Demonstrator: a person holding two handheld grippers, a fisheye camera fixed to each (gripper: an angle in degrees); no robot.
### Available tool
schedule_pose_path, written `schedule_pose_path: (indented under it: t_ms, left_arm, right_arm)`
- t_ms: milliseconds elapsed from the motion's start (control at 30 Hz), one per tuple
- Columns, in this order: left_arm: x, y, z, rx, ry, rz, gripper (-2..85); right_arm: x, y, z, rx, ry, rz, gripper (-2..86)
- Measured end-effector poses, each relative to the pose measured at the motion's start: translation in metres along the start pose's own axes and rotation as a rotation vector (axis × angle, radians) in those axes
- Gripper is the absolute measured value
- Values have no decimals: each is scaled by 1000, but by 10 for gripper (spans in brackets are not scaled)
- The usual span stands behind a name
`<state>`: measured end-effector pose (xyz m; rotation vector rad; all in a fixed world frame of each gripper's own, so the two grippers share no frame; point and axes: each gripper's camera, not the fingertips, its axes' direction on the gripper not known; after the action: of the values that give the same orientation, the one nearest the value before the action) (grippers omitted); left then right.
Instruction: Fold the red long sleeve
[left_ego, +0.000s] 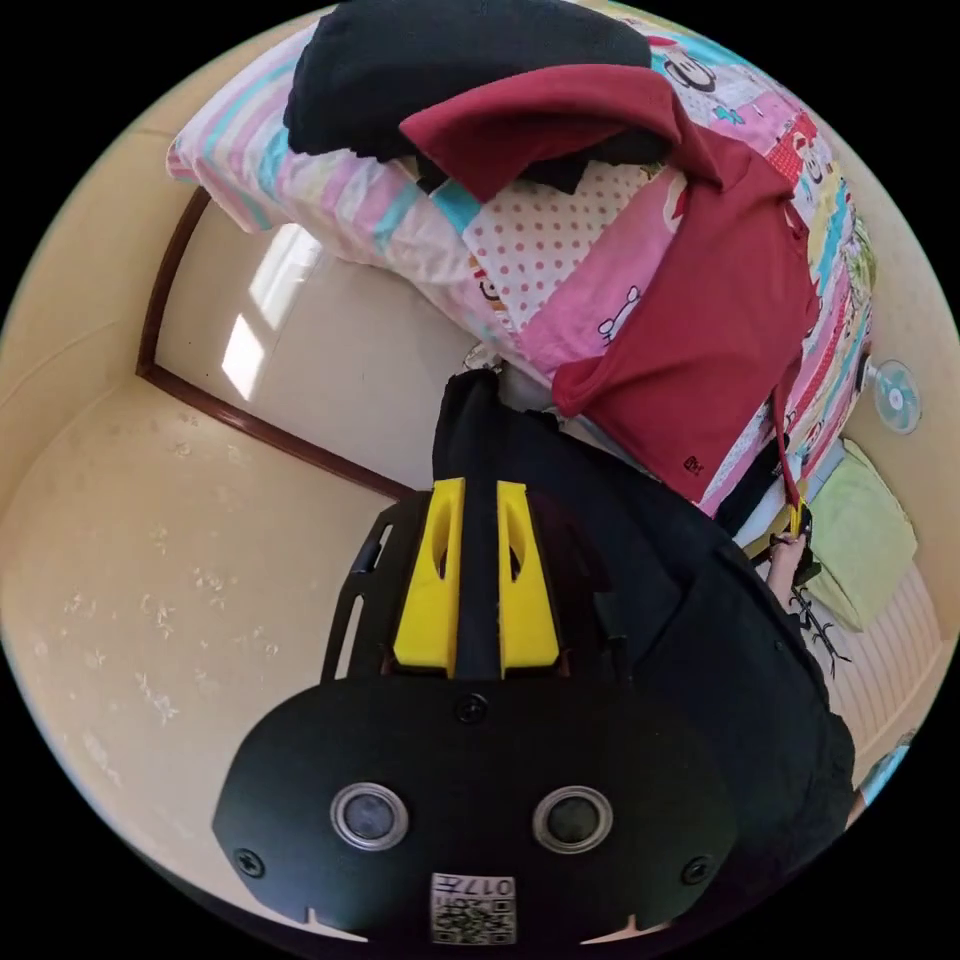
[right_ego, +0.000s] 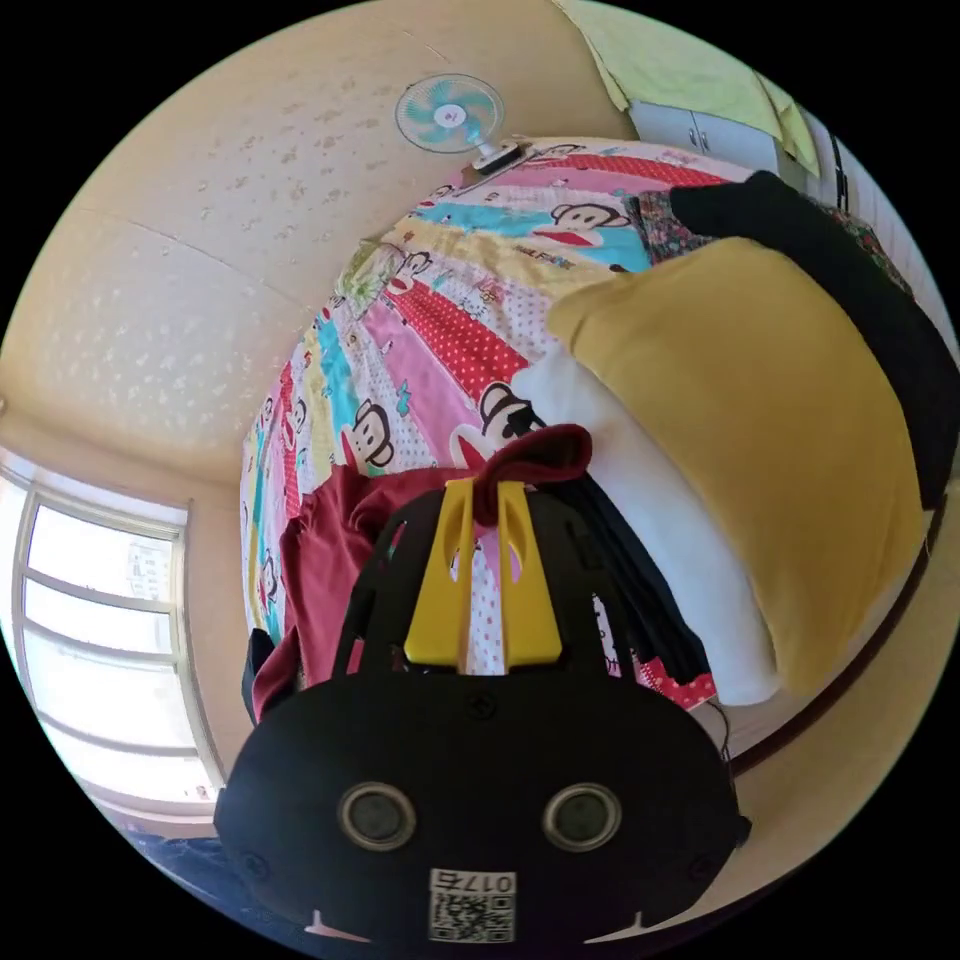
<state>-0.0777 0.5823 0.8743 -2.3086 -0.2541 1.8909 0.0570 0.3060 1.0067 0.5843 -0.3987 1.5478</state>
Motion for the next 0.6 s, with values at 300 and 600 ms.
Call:
schedule_pose_path:
  t_ms: [300,600]
  left_arm:
    - [-28,-46,-107,414,480,-17,155]
    - [-114,-64,-55,451,1332,-554,184]
  right_arm:
    - [-7,-46,-54,-70,-37,32,18]
    - [-164,-66,-33,-62,-187,-256,18]
